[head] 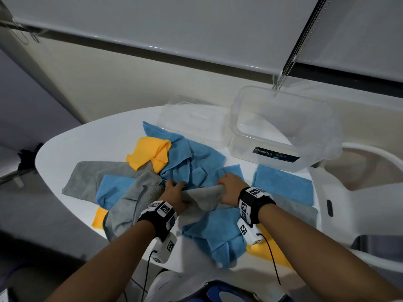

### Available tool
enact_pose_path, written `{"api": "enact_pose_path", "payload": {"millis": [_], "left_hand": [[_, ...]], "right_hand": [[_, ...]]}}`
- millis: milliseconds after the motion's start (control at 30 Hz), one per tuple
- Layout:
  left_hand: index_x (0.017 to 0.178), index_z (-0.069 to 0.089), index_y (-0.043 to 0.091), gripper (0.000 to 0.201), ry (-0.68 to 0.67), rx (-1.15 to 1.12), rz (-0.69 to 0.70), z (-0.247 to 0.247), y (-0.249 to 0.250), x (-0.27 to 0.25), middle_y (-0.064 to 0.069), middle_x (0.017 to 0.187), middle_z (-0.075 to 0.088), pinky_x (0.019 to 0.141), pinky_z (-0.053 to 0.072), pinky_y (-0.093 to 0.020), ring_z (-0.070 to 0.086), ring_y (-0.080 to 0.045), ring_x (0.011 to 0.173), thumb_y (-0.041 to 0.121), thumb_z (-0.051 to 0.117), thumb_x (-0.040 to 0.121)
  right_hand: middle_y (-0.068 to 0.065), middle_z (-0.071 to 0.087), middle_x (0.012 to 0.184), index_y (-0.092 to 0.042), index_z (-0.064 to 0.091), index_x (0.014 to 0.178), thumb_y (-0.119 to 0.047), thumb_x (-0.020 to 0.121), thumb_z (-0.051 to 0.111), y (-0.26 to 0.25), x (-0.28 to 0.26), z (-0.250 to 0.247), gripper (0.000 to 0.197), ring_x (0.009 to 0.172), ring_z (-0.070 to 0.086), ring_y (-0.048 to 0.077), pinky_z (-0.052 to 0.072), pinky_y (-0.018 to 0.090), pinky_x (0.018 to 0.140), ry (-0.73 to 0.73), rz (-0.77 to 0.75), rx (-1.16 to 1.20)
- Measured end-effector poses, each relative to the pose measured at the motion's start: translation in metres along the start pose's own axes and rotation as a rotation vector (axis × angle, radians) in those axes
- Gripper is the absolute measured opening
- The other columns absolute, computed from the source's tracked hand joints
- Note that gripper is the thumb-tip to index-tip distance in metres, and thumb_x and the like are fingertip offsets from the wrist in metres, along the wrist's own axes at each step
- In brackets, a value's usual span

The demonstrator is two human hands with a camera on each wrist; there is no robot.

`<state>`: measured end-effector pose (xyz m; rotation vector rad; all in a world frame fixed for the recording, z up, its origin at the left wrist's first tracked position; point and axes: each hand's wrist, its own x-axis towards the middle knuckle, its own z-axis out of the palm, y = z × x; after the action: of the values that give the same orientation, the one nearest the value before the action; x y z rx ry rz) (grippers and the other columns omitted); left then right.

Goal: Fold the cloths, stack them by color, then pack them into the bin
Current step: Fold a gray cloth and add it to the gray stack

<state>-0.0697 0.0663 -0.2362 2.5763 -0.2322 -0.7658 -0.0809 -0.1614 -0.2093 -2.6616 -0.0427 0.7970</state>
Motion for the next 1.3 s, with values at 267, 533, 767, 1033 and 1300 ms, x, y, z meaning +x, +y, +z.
{"api": "enact_pose_path", "payload": {"millis": [267,533,767,1033,1300], "left_hand": [[0.124,0.057,0.014,0.049,-0.045,0.165,0.134,-0.003,0.002,-0.007,-0.011,0.135,0.03,0.098,0.046,-0.034,0.054,-0.033,0.111,0.024,0.07,0.077],[0.094,0.066,0.019,0.053,0.033,-0.115,0.267,-0.019,0.011,-0.003,0.003,0.107,0.065,0.083,0.049,-0.032,0.062,-0.019,0.098,0.046,0.065,0.05],[0.083,0.062,0.029,0.03,-0.008,-0.487,0.217,-0.028,0.051,-0.001,0.004,0.081,0.067,0.062,0.05,-0.022,0.063,-0.015,0.077,0.036,0.071,0.055],[0.115,0.056,0.025,0.042,-0.072,-0.594,0.172,0.006,0.124,0.009,-0.003,0.104,0.066,0.076,0.056,-0.032,0.064,-0.019,0.091,0.043,0.065,0.079],[0.145,0.029,0.023,0.047,-0.123,-0.271,0.247,0.06,0.19,0.01,-0.009,0.103,0.063,0.077,0.047,-0.03,0.062,-0.031,0.1,0.03,0.042,0.101]], "right_hand": [[0.0,0.064,0.1,-0.036,0.05,0.117,-0.011,0.071,0.065,0.014,-0.023,-0.003,0.054,0.089,0.063,0.022,0.055,0.035,0.076,0.003,-0.034,0.145],[-0.004,0.07,0.099,-0.032,0.063,0.089,-0.013,0.067,0.078,0.035,-0.047,-0.012,0.033,0.092,0.064,0.015,0.051,0.024,0.08,0.173,-0.045,0.404],[-0.009,0.066,0.091,-0.031,0.061,0.088,-0.007,0.067,0.071,0.069,-0.076,-0.021,0.033,0.086,0.061,0.009,0.049,0.022,0.074,0.278,0.017,0.619],[0.002,0.065,0.105,-0.032,0.055,0.109,-0.014,0.081,0.076,0.135,-0.111,-0.009,0.039,0.099,0.062,0.022,0.054,0.041,0.087,0.476,0.276,1.029],[0.005,0.061,0.113,-0.032,0.048,0.124,-0.016,0.087,0.06,0.19,-0.161,0.013,0.042,0.1,0.06,0.025,0.051,0.045,0.093,0.542,0.541,1.046]]}}
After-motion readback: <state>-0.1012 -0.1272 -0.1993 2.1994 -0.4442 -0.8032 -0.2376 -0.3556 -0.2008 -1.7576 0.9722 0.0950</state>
